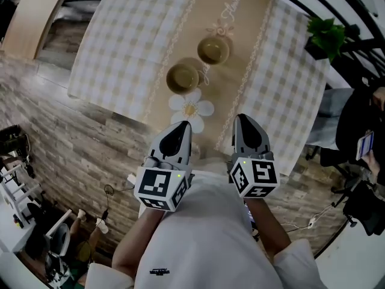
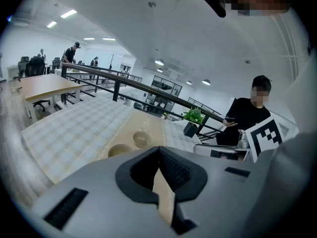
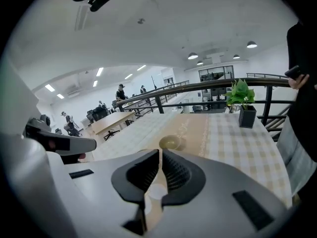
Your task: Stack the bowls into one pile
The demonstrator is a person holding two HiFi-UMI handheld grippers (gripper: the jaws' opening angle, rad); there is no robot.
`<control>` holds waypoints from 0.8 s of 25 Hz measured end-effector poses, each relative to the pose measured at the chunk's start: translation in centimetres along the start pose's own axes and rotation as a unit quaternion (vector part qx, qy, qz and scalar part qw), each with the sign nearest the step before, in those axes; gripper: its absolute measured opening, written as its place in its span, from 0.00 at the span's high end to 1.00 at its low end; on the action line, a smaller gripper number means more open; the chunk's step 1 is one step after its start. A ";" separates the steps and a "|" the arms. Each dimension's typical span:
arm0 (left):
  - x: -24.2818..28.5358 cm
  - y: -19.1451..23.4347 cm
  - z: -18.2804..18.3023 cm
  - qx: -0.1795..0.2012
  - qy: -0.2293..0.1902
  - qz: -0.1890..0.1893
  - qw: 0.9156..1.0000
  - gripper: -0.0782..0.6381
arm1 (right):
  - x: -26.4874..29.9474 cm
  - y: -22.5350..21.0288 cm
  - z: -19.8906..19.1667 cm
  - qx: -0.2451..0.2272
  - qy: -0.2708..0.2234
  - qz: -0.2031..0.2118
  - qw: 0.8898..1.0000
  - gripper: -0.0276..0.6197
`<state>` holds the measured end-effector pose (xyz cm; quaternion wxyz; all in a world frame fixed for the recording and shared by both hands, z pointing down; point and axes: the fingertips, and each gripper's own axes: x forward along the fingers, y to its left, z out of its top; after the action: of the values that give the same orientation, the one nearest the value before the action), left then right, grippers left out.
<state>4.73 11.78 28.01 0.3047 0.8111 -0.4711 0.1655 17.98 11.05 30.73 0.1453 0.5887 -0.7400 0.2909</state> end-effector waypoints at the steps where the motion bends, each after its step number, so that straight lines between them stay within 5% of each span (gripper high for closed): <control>1: -0.3 -0.4 0.1 0.002 -0.003 0.002 1.000 0.86 | -0.5 -0.2 0.1 -0.001 -0.002 0.003 1.000 0.90; 16: -4.4 -1.2 0.8 -0.013 -0.044 0.063 0.997 0.86 | -2.7 0.6 -0.1 -0.002 -0.006 0.078 0.997 0.90; 20: -4.2 -0.4 2.3 0.004 -0.051 0.054 0.997 0.86 | -2.3 0.4 -0.1 0.015 -0.014 0.058 0.998 0.90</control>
<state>2.95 13.19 23.75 0.2682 0.7929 -0.5283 0.1422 18.20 12.95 29.42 0.1095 0.5510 -0.7704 0.3016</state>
